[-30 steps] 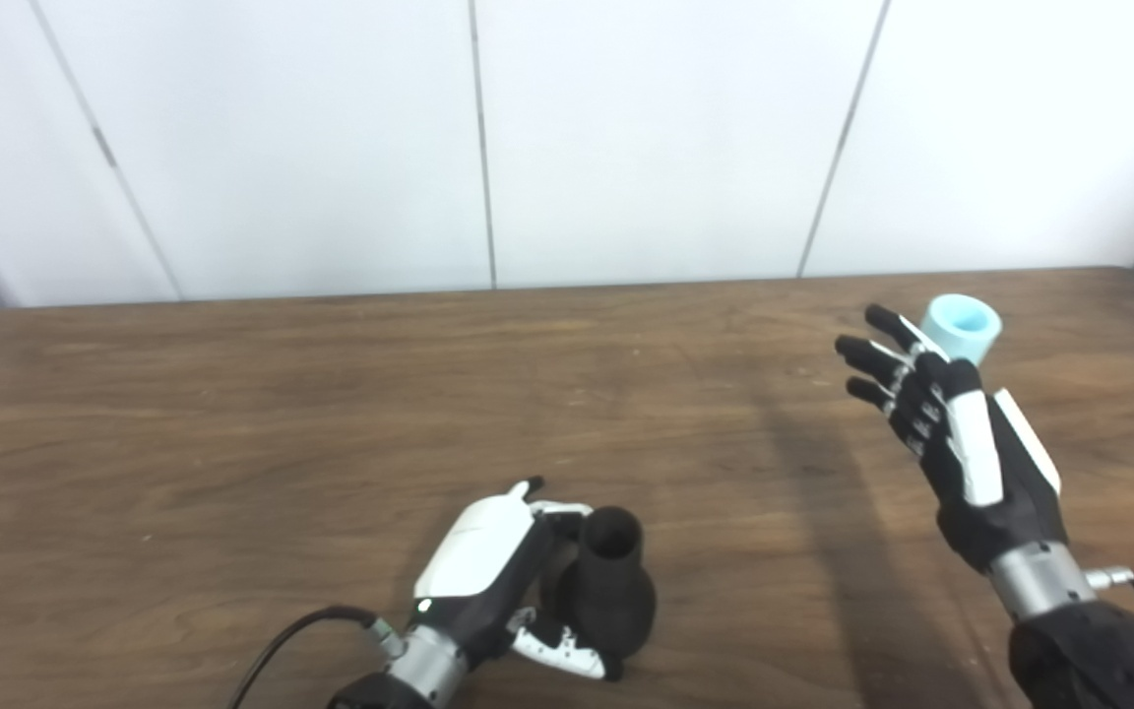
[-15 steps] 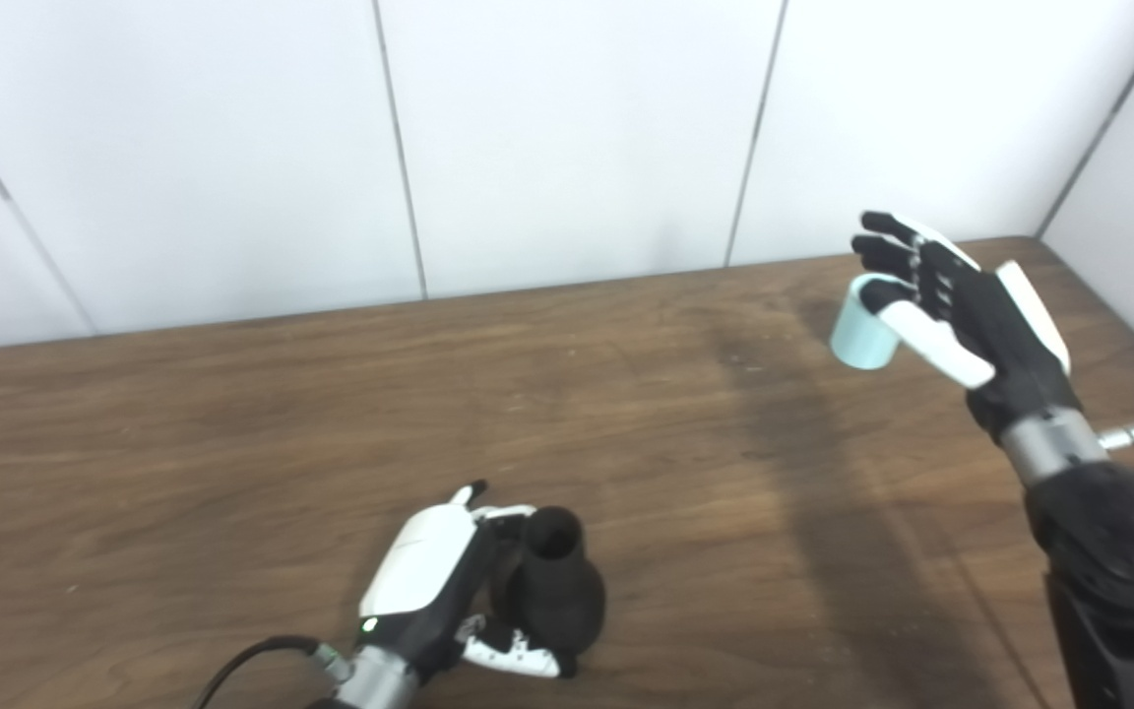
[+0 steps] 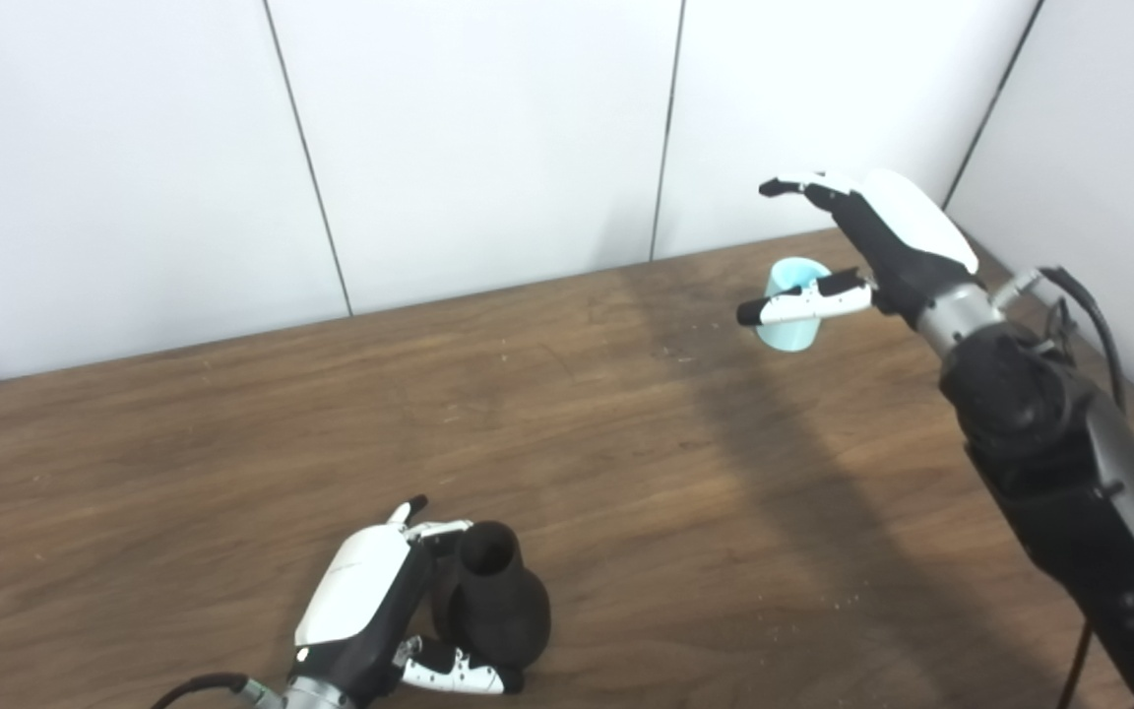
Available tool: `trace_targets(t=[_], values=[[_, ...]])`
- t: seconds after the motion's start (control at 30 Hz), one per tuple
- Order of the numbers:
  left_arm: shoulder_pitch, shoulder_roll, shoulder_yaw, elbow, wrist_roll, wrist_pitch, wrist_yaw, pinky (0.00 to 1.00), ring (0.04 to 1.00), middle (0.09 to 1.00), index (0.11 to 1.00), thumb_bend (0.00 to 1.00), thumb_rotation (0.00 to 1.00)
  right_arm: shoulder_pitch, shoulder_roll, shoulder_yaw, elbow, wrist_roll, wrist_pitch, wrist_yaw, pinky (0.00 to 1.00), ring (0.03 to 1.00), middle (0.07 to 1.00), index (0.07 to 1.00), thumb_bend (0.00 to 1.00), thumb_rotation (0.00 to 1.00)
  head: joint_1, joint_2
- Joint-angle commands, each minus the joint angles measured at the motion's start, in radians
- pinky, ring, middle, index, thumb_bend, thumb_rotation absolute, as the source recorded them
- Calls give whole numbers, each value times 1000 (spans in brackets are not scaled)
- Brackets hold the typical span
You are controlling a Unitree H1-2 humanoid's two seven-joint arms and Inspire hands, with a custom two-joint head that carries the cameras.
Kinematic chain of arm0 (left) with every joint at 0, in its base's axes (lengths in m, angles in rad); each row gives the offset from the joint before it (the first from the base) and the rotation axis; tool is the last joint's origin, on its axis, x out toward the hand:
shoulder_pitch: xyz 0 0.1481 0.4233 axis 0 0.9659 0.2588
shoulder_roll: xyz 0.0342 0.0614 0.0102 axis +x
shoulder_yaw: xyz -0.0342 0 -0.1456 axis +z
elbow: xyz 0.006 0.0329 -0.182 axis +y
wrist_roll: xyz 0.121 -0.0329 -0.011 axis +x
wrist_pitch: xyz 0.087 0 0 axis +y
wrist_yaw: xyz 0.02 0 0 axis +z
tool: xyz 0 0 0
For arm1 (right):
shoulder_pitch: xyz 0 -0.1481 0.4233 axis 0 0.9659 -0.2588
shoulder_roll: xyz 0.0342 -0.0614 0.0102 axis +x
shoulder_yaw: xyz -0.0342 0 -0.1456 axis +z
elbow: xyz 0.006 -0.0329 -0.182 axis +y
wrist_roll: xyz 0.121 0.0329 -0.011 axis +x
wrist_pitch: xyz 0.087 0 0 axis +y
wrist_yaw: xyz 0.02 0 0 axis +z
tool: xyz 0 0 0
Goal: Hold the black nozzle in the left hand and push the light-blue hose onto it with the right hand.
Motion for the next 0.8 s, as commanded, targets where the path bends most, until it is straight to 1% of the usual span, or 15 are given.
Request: trace_targets(t=[0.0,0.13,0.17,0.2,0.33,0.43,0.5,0.67,0.77], values=[[25,49,4,45,22,13,-38,1000,747,522,462,520,0,-75,-22,-13,38,-37,0,27,936,961,912,841,794,349,-1,1],[27,63,12,54,11,-2,-32,1000,746,530,455,519,0,-128,8,-20,111,-85,0,71,884,960,920,842,826,327,-19,2],[27,65,14,56,7,-5,-33,1000,745,532,452,518,0,-141,16,-17,128,-105,0,81,872,957,917,838,835,305,-26,4],[27,68,18,59,3,-8,-34,1000,745,534,451,518,0,-156,20,-8,156,-124,0,86,869,958,920,840,839,309,-30,5],[26,74,26,61,-3,-9,-38,1000,745,539,447,517,0,-190,18,20,246,-151,-1,77,880,941,919,842,858,285,-28,6],[26,81,28,50,-3,-2,-49,1000,745,538,449,517,0,-214,22,37,316,-175,-1,80,885,923,893,845,901,244,-31,9],[25,83,28,46,-3,2,-53,1000,745,537,450,517,0,-224,26,42,340,-189,0,86,897,924,898,847,914,224,-36,12],[21,85,27,46,-2,2,-55,1000,745,538,450,517,0,-271,18,64,427,-199,0,98,913,934,913,850,920,209,-35,11],[19,86,28,40,-1,6,-59,1000,745,539,449,517,0,-292,21,74,463,-205,0,108,890,922,908,848,925,197,-37,12]])
